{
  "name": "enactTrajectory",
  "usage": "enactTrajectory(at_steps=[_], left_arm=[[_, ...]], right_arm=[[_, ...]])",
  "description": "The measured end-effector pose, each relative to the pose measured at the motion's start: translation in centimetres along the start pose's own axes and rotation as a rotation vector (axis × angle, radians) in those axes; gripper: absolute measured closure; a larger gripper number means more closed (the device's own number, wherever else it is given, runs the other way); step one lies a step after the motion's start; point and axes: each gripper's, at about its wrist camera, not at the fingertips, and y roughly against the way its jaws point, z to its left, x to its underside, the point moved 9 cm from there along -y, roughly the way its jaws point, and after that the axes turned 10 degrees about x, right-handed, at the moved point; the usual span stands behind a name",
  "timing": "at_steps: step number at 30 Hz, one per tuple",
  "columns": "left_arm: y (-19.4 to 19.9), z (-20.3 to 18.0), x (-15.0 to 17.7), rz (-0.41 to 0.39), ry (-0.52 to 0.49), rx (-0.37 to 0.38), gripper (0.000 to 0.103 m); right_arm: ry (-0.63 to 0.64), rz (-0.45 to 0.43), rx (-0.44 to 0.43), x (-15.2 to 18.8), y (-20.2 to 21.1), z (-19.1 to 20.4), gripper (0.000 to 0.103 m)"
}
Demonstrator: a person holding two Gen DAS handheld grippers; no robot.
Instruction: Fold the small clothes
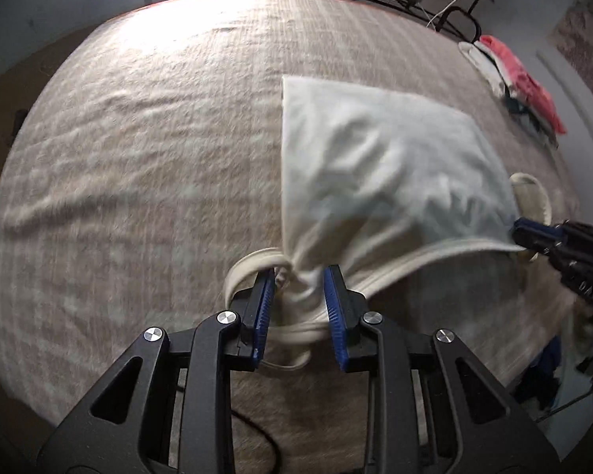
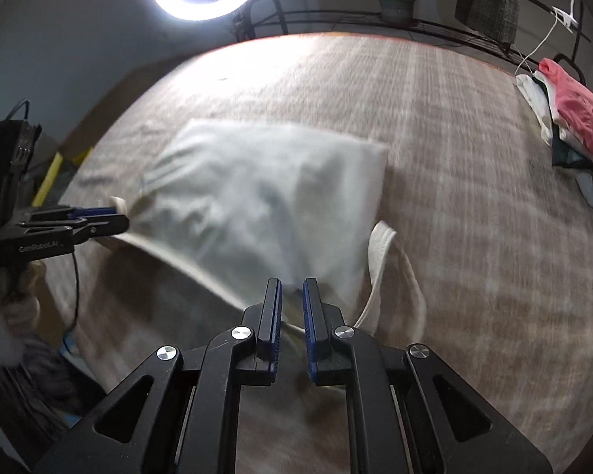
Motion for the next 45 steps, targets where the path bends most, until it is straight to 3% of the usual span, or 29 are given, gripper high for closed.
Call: enactTrajectory(at_steps=[5,11,13,14,16,22,26,30,33,36,42,45], left_arm=[[1.9,0.5,1.0,-0.031,0.028,0.008,0.077],[5.0,-0.2,-0.9,-0.146,0.033,0.025,0.077],[5.0,-0.1,-1.9,-0.169,0.069,0.044,0.077],[4.9,0.1,-2.5,-0.177,0.083,0.052,0.077],[4.7,0.1,-3.4,-0.191,0.116,0.091,0.077],[2.8,-2.5,-5.5,-0.191,0.039,0.101,0.077],[0.2,-2.6,-5.6,-0.144,-0.009,0.036,0.077],[-1.7,-1.0,-4.7,-0.087,0.004,-0.009,0.077],[-2.2,-0.3,-4.4,-0.078,0.009,-0.008,0.068],[-2.2,0.4,-4.4,-0.074,0.037,0.008,0.065],[0.2,1.6,-5.1,-0.142,0.125,0.036,0.065],[1.0,2.9,-5.4,-0.162,0.201,0.075,0.065]], right_arm=[[-0.022,0.041,-0.018,2.4,0.8,-1.7,0.094],[-0.139,-0.031,-0.141,0.9,3.7,-3.8,0.093],[-0.195,-0.058,-0.154,-0.3,3.9,-4.8,0.086],[-0.223,-0.072,-0.158,-0.9,3.9,-5.3,0.077],[-0.259,-0.093,-0.175,-2.1,3.6,-5.6,0.074],[-0.166,-0.152,-0.163,-6.3,2.2,-2.6,0.074],[-0.056,-0.186,-0.079,-8.7,0.1,-0.4,0.074],[-0.031,-0.167,-0.043,-9.2,-2.7,-0.2,0.074],[-0.066,-0.108,-0.028,-8.9,-5.1,-1.5,0.074],[-0.123,-0.104,-0.071,-8.9,-5.3,-2.4,0.077],[-0.182,-0.101,-0.102,-7.8,-2.1,-4.9,0.077],[-0.279,-0.074,-0.155,-6.4,-1.0,-6.8,0.07]])
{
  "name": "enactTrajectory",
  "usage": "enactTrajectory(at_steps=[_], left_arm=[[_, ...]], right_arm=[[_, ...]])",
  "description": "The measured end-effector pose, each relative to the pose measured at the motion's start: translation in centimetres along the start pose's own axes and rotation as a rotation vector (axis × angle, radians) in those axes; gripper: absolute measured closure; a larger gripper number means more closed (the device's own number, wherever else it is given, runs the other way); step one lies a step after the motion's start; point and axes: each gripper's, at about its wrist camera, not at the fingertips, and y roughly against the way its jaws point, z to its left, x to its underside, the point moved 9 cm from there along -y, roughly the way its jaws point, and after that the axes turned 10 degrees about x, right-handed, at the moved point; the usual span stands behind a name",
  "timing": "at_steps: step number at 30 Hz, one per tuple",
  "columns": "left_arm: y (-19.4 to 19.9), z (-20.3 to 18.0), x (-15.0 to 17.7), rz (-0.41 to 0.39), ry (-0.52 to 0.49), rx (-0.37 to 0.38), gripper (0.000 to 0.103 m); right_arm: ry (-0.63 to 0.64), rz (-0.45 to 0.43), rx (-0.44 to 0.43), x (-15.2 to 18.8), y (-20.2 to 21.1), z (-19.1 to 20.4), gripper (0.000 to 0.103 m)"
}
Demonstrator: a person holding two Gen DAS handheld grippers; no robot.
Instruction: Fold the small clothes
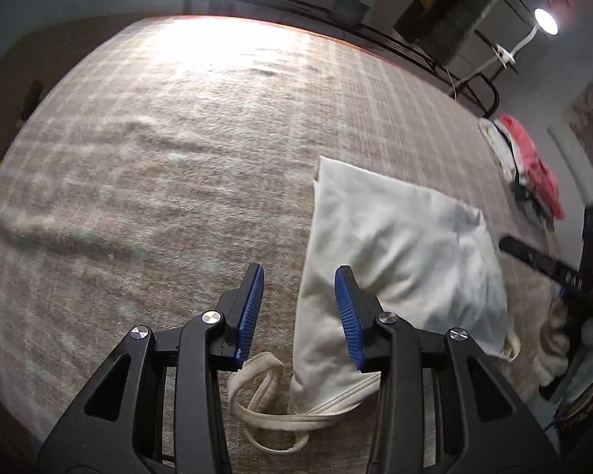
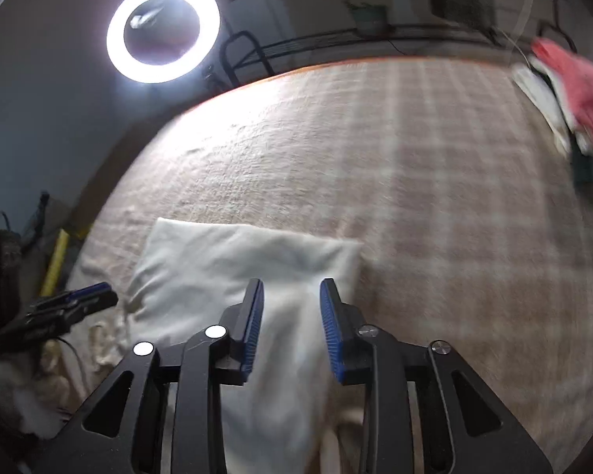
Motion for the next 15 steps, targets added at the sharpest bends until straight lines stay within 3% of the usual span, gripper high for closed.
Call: enactTrajectory(at_steps=[7,15], left_arm=[[-1.1,1.4,0.1,0.068,0.194,0.155,0.065],[-2.5,1.8,0.5,0.096,0.278,0.199,0.065]], right_arm=[[-0.254,0.085,-0.157,2.6,1.3,-5.0,0.069],[-0.316,0.112,-0.258,3.9,1.3,-6.0,0.069]])
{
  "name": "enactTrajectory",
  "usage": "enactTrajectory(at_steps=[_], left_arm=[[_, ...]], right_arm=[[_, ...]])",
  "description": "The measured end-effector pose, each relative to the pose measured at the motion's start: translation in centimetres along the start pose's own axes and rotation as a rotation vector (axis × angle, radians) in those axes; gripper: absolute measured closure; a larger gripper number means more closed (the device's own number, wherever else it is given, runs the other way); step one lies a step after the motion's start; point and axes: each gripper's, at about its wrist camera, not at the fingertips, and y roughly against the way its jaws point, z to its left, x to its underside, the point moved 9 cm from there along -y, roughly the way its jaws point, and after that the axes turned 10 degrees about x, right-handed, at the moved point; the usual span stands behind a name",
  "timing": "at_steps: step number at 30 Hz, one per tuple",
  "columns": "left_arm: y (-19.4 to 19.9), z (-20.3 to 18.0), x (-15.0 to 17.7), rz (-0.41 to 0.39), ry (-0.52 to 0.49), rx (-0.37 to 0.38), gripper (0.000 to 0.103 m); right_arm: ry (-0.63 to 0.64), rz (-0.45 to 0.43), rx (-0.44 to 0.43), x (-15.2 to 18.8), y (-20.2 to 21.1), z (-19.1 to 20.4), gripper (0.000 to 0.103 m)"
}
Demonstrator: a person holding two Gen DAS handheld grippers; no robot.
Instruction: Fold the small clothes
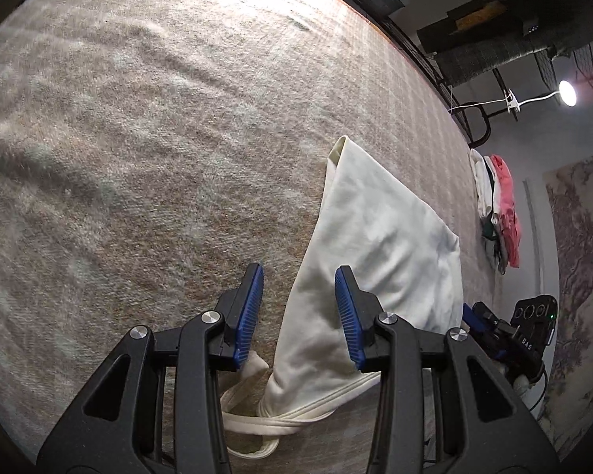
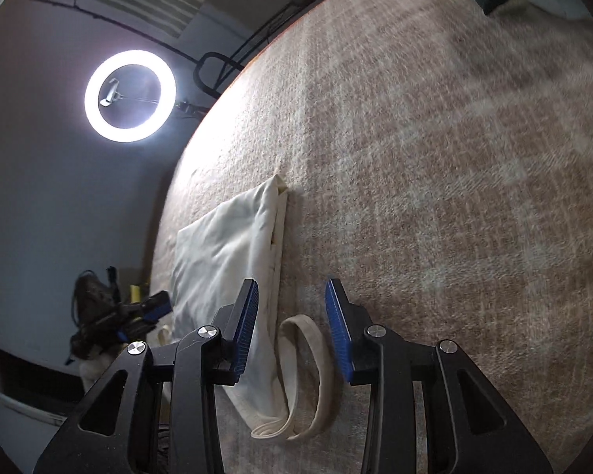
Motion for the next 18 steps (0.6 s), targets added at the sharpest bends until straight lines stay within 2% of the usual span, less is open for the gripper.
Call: enactTrajectory(at_steps=[5,9,15,18], left_arm=[[-0.4,-0.3,-0.1,-0.002,0.001,0.011,0.065],[-0.7,-0.5,-0.3,-0.003,-0.005,0.013,0.065],[-1.2,-0.9,-0.6,-0.008,-0.017,0.005,0.065],[-1.7,-1.4,-0.6,-0.004,-0.025,0.008,0.07]], right_arm=[[-0.002,0.037,-0.055,0.0,-0.5,0.3,0.069],[0.033,0.049,-0.045,0.3,-1.3,1.3,0.069],[0.01,0.058,-0.094,-0.2,-2.3,2.1,0.068],[0.028,0.057,-0.105,0.1,-2.9,3.1,0.068]])
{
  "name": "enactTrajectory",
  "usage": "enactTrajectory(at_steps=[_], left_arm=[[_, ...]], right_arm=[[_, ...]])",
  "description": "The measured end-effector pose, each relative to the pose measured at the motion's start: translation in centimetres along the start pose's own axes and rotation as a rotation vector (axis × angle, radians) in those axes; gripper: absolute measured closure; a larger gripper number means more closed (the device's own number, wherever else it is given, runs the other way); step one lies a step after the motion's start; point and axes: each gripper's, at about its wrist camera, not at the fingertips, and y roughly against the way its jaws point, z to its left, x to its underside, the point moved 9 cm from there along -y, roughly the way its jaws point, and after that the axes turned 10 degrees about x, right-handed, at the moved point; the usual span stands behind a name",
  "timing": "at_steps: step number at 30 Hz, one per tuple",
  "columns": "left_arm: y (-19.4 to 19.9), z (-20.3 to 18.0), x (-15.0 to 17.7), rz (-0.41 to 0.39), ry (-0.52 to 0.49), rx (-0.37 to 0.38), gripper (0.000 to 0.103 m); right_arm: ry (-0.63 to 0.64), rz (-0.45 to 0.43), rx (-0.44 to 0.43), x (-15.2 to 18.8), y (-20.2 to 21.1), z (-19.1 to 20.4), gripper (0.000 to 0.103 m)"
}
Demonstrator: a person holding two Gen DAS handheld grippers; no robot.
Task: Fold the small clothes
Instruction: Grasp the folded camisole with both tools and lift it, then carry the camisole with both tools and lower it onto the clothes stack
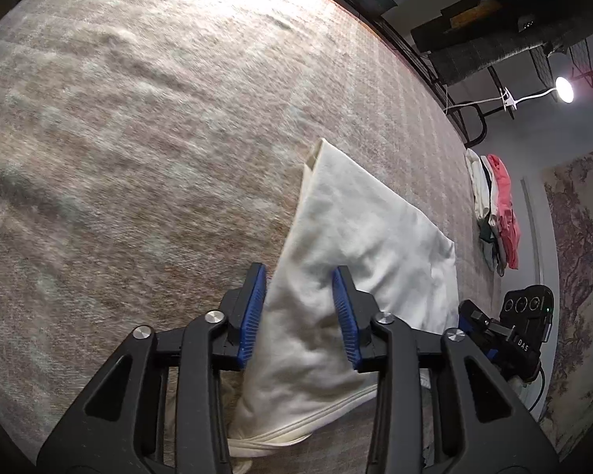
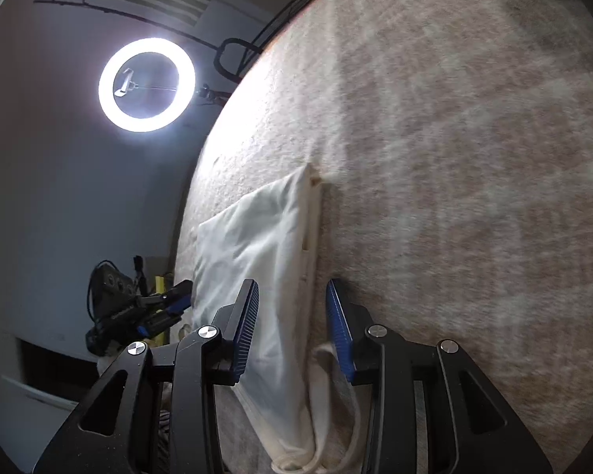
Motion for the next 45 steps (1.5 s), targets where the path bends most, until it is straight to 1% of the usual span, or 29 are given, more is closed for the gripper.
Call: enactTrajectory(at_steps=[2,4,5,6,9,12,16,19,25,28,30,34,39,45], left_arm=[[-0.4,-0.4,0.1,0.009,-0.017,-0.003,0.072],[-0.8,-0.7,0.2,0.014,-0.04,-0.017,0.076],[-0.8,-0.8,0.1,0.01,-0.048,-0.028,0.08],[-1.0,-0.9,0.1,0.008,-0.052,-0.035,0.087],[-1.1,-1.0,0.2,0.0,-0.068,-0.059,0.094],[-0.8,-1.7,0.2,-0.019,-0.131,-0.104,0.097],[0.1,-3.2,0.5,-0.061,-0.241,-0.164,0.099],[0.6,-4.3,0.8,-0.084,-0.292,-0.181,0.099],[1.1,-6.8,1.2,-0.101,-0.316,-0.143,0.099],[0.7,-8.8,1.4,-0.107,-0.361,-0.139,0.099],[0.4,-10.0,1.4,-0.11,-0.372,-0.122,0.099],[-1.2,-13.2,0.9,-0.107,-0.376,-0.069,0.099],[-4.4,-18.4,0.6,-0.095,-0.433,-0.031,0.099],[-8.6,-25.0,0.5,-0.094,-0.503,0.003,0.099]], right_arm=[[0.014,0.006,-0.002,0.2,-0.6,0.7,0.068],[0.025,0.005,0.003,0.4,-1.1,1.3,0.069],[0.025,0.008,0.003,0.4,-1.3,1.5,0.071],[0.023,0.012,0.009,0.4,-1.5,1.5,0.077],[0.04,0.004,0.056,0.5,-1.8,1.6,0.089],[0.06,-0.009,0.097,0.5,-1.8,2.1,0.094],[0.127,-0.041,0.178,0.5,-1.3,3.4,0.096],[0.18,-0.067,0.222,0.3,-0.7,4.7,0.096],[0.265,-0.117,0.287,-0.1,0.7,7.1,0.096],[0.293,-0.148,0.3,-0.7,2.6,7.1,0.096],[0.301,-0.168,0.305,-0.9,3.6,6.9,0.096],[0.315,-0.211,0.336,-1.9,6.2,5.9,0.096],[0.305,-0.269,0.377,-3.8,10.1,3.1,0.096],[0.296,-0.339,0.447,-6.8,15.1,0.1,0.096]])
